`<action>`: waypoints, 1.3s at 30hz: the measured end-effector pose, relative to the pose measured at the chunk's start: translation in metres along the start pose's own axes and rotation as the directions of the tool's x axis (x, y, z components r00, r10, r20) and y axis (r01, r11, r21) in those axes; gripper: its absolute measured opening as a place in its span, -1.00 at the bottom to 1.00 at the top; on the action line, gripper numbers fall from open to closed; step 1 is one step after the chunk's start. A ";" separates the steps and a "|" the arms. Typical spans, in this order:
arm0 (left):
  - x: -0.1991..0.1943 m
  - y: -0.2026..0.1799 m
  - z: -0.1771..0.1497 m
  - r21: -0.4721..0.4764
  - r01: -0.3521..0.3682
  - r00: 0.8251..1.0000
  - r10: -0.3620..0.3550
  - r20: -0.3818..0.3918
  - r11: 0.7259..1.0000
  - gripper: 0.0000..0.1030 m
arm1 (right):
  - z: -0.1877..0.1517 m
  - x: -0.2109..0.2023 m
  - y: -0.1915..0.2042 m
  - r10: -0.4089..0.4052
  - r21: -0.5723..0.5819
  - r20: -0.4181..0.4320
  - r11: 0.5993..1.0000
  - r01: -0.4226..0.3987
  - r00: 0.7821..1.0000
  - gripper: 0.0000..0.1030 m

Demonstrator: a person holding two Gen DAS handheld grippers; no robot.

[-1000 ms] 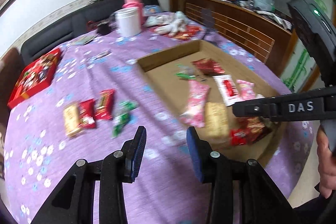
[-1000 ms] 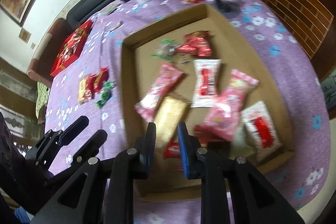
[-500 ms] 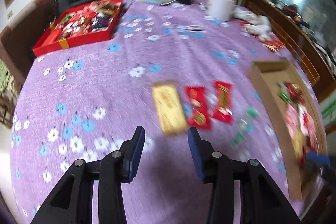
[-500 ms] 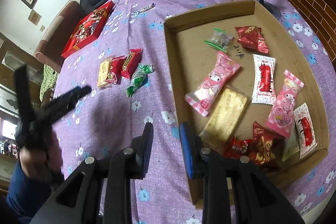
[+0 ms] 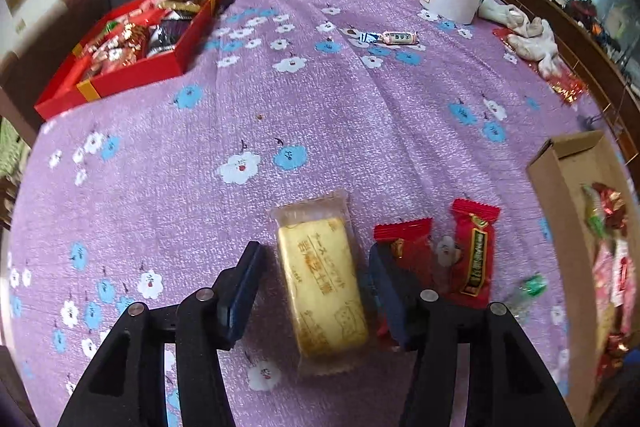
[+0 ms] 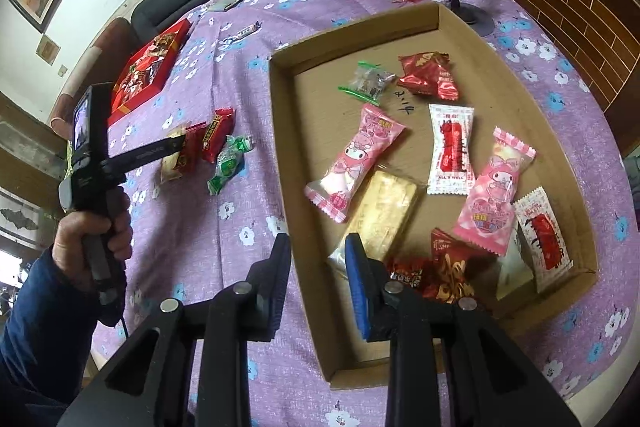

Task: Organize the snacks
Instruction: 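Grasp the cream cake packet with the left while the right grasps the green-wrapped candy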

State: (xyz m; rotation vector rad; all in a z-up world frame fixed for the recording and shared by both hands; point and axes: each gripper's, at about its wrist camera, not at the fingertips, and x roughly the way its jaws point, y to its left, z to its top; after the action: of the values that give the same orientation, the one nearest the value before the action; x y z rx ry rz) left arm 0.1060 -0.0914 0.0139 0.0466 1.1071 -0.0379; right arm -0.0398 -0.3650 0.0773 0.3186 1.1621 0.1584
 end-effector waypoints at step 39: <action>-0.082 0.037 -0.121 0.007 0.035 0.995 -0.035 0.090 0.999 -0.32 | 0.005 0.092 0.132 0.079 -0.187 -0.156 0.977 -0.108 0.985 -0.62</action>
State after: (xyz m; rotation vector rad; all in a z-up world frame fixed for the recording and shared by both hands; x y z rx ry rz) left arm -0.0361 -0.0469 0.0337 0.0302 1.0181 -0.0735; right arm 0.0065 -0.2146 0.0417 0.1906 1.2677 0.3813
